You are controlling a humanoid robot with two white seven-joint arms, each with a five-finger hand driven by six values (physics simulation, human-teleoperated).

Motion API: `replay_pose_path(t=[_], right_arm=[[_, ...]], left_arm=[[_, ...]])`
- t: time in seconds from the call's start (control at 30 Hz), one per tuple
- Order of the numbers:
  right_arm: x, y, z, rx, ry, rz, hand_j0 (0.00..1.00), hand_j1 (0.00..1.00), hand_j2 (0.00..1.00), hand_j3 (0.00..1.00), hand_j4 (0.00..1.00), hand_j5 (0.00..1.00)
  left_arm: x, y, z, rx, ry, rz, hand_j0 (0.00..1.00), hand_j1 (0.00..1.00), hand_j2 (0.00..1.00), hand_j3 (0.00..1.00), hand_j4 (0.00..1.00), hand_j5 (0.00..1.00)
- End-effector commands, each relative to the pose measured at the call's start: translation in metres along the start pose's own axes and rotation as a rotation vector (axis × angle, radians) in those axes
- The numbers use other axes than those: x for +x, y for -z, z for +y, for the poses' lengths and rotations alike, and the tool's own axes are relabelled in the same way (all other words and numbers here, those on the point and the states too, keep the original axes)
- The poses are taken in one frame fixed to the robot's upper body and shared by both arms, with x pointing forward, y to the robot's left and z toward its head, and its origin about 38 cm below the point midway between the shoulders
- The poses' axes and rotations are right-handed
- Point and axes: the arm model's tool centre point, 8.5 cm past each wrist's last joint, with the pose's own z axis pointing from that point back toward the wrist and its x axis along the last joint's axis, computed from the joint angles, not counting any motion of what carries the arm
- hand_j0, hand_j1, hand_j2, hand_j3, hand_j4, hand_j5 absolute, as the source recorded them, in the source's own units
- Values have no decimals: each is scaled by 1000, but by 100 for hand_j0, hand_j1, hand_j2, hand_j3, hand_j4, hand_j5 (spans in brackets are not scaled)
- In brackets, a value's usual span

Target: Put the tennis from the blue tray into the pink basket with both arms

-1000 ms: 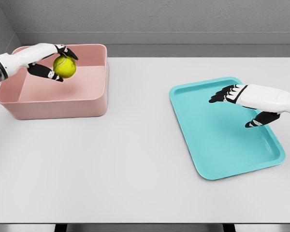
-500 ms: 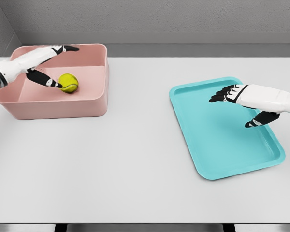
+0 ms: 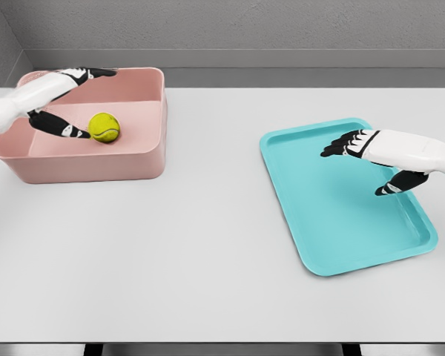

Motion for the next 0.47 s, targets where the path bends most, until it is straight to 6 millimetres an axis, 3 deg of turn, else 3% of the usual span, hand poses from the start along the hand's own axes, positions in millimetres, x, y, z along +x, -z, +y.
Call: replay_pose_path(t=[0.0,0.2,0.43], right_arm=[[0,1,0,-6,7,-3,100,100,100,100,100,100],[0,1,-1,-7,5,-2,100,100,100,100,100,100],[0,1,-1,-7,5,-2,100,100,100,100,100,100]], left_arm=[[15,-13,24,22,38,-31,100,100,100,100,100,100],[25,-44,35,75,54,-33,100,100,100,100,100,100],[24,-47,27,60,44,-25,100,100,100,100,100,100]])
